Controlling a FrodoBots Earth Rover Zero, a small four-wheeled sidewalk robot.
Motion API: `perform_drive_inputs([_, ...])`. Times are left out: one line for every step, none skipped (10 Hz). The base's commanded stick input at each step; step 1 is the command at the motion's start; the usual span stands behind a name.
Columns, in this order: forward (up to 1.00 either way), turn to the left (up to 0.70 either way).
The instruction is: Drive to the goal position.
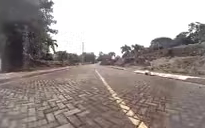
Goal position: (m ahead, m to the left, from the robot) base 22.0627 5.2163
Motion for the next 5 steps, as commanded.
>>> perform_drive_inputs([0.70,0.00])
perform_drive_inputs([0.70,0.00])
perform_drive_inputs([0.70,0.00])
perform_drive_inputs([0.70,0.00])
perform_drive_inputs([0.70,0.00])
